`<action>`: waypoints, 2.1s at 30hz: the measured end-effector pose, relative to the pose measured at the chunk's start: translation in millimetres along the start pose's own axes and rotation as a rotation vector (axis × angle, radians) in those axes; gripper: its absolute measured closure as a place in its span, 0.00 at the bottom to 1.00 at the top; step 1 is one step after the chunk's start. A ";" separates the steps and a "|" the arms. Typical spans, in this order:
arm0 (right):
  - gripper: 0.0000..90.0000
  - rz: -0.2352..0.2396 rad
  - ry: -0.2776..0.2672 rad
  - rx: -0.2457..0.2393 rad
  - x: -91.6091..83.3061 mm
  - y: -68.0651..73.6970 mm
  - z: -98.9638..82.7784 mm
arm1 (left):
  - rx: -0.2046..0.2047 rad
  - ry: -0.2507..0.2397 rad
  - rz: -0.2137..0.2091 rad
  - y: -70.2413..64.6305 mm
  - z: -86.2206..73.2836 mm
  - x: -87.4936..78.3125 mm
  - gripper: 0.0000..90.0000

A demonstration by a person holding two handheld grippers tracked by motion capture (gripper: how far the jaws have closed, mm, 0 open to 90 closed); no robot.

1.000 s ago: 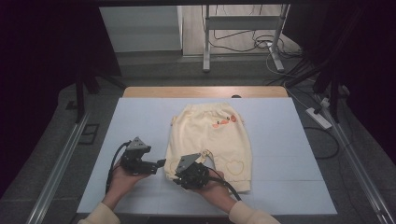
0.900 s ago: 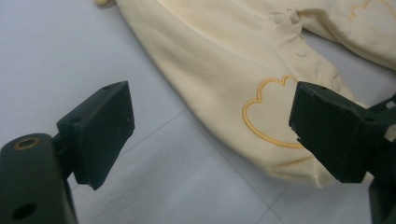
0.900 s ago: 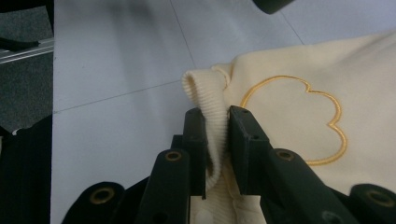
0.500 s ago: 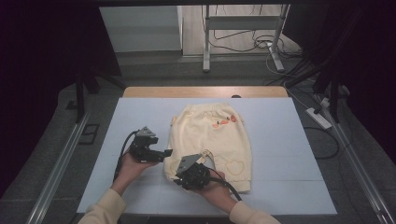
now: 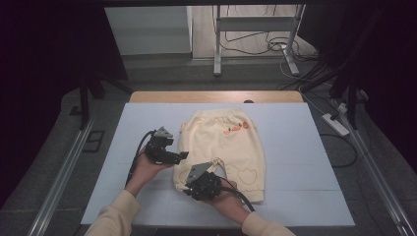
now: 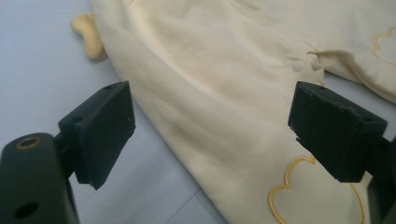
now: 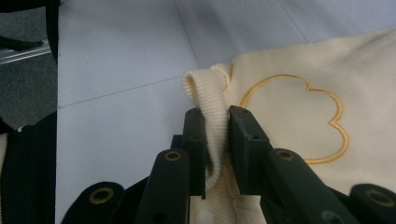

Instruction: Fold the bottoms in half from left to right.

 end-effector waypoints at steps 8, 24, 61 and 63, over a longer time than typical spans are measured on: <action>0.85 -0.001 0.000 0.002 -0.4 0.4 -0.1 | -0.010 0.003 0.001 8.9 9.9 7.5 0.16; 0.85 -0.001 -0.003 0.006 -0.2 0.7 -0.8 | -0.017 -0.004 0.000 20.5 27.3 17.8 0.17; 0.85 -0.001 -0.005 0.014 0.7 0.1 -1.0 | -0.098 0.026 0.012 76.6 44.5 58.7 0.19; 0.85 -0.001 -0.005 0.013 0.7 0.1 -1.1 | -0.100 0.029 0.012 78.0 44.2 60.4 0.20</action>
Point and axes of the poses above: each handheld gripper's, and its own axes: x roughly forward along the jaws, z roughly out of its top, y roughly to its left, the point moved 1 cm from there along x, roughly forward along the jaws, and after that the axes turned 5 degrees about -z, right-handed, at the moved point
